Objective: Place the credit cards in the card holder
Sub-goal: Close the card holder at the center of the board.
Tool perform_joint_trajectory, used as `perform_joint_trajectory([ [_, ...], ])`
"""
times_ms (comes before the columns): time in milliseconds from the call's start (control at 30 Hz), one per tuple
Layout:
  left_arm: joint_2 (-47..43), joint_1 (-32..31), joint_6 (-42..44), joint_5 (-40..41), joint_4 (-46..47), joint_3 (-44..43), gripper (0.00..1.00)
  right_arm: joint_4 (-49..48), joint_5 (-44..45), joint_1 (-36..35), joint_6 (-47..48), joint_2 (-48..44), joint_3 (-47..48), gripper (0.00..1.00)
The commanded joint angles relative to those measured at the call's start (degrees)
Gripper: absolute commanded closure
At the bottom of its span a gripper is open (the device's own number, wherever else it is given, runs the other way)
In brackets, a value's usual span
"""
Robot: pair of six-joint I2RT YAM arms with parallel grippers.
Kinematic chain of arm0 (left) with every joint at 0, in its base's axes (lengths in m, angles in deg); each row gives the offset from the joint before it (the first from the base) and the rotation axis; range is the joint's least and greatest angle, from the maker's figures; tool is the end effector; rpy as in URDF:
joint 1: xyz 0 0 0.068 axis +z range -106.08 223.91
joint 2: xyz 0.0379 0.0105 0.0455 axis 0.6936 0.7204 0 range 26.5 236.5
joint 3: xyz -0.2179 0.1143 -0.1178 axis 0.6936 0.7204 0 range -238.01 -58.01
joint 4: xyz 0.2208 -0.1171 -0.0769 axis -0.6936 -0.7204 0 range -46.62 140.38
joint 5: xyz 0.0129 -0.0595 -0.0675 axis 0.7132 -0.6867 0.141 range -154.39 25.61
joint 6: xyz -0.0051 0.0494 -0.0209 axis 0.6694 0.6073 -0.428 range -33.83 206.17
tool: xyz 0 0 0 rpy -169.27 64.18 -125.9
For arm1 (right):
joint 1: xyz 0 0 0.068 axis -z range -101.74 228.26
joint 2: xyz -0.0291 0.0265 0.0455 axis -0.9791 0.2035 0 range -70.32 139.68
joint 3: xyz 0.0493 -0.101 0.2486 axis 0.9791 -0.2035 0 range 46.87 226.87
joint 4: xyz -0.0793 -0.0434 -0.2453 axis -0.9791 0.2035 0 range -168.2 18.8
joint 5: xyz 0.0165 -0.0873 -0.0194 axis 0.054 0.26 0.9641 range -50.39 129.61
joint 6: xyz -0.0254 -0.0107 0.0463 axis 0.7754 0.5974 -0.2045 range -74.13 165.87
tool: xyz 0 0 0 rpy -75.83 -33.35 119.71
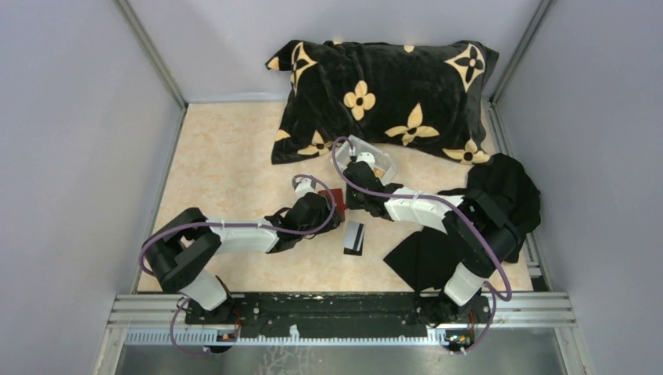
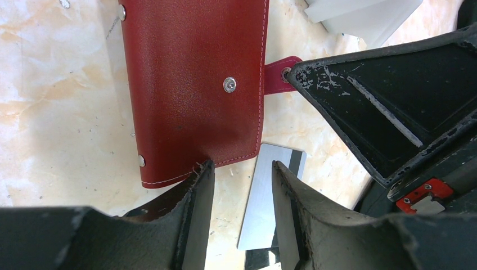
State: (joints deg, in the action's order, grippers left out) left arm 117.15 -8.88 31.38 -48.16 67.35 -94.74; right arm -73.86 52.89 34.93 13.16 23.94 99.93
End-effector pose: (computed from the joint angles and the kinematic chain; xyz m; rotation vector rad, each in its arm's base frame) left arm 0.1906 -0.2347 0.1498 -0.2019 2.2769 -0.7263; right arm 0.2526 0.2271 0.1830 -0.1070 2.3685 0.3790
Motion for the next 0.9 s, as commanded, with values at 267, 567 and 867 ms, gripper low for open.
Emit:
perform_joint_trajectory([
  [267,-6.1,-0.3,2.2,4.3,-2.6,-2.2,0.44,-0.9,0.9,-0.5,1.5,-0.1,3.5,1.0],
  [567,-11.5,-0.3,4.0,10.0,-4.3,-0.8,0.43,-0.8,0.9,-0.8,1.9,-0.1,3.7,1.0],
  [867,-10.9,0.9,7.4,18.7,-9.7,-0.3,0.82,0.1,1.6,-1.7,3.3,-0.1,5.3,1.0],
])
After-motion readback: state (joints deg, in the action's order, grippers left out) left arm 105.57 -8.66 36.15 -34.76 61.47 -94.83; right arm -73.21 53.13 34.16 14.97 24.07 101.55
